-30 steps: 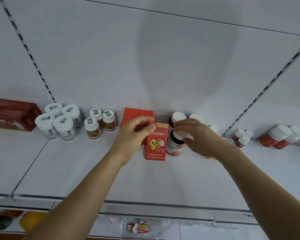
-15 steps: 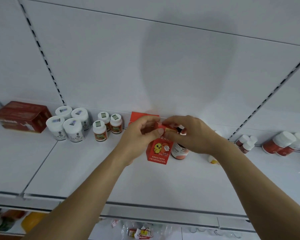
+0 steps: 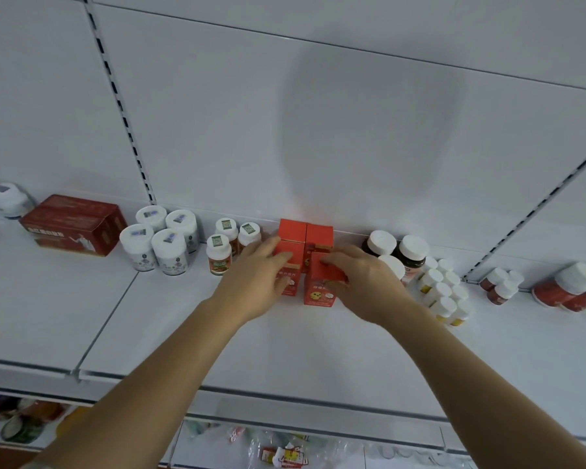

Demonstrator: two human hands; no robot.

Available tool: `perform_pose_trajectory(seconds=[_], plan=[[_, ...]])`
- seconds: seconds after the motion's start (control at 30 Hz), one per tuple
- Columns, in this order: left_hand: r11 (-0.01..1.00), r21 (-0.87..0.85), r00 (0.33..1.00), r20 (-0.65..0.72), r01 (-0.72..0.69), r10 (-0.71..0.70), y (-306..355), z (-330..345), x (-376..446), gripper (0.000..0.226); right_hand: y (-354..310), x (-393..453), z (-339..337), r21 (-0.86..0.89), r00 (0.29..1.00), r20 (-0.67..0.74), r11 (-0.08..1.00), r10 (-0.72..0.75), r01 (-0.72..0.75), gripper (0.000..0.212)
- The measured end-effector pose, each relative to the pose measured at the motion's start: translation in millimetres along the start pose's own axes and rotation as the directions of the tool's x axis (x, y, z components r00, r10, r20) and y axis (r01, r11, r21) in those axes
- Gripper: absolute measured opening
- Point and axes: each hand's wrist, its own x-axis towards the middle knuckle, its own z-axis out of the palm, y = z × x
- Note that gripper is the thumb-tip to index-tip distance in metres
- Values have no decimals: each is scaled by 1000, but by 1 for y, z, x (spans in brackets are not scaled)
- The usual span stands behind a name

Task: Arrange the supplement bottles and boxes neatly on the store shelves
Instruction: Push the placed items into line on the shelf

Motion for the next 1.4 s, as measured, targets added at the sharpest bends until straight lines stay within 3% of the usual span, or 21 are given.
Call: perform_pose_trajectory(seconds=[0.17, 0.6, 0.8, 0.97, 1.1, 1.4], plan=[[999, 6, 994, -100, -52, 53, 0, 5, -3, 38, 8, -1, 26, -58, 995, -93, 997, -47, 42, 42], [996, -30, 985, -159, -79, 73, -2, 9, 7, 28, 2, 11, 43, -71, 973, -226, 997, -46, 30, 25], [996, -36, 984, -164, -79, 72, -6, 10, 11, 29, 2, 9, 44, -118, 980, -195, 993, -32, 9, 28], [996, 80, 984, -169, -41, 54, -3, 6, 15, 43, -2, -3, 17, -199, 974, -223, 980, -43, -3, 35], [986, 123, 953, -268, -112, 142, 29, -1, 22, 42, 8, -24, -11, -282, 953, -302, 957, -22, -67, 29], [946, 116, 879, -352, -301, 323, 195, 28, 38, 40, 64, -126, -88, -362, 928, -307, 876, 210, -318, 59]])
